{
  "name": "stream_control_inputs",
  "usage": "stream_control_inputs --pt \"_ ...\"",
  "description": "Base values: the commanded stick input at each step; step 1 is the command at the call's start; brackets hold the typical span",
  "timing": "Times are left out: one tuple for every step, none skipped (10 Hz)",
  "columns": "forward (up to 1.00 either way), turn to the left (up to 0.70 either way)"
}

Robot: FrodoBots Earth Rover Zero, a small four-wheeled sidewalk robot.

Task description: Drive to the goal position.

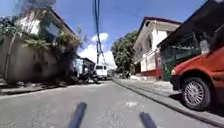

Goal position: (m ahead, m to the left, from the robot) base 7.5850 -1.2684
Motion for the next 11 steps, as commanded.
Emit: stream_control_inputs --pt "1.0 -0.4" --pt "1.0 -0.4" --pt "1.0 -0.4" --pt "1.0 0.02" --pt "1.0 0.0" --pt "1.0 0.0" --pt "1.0 0.0" --pt "1.0 0.0" --pt "1.0 0.0" --pt "1.0 0.0" --pt "1.0 0.0"
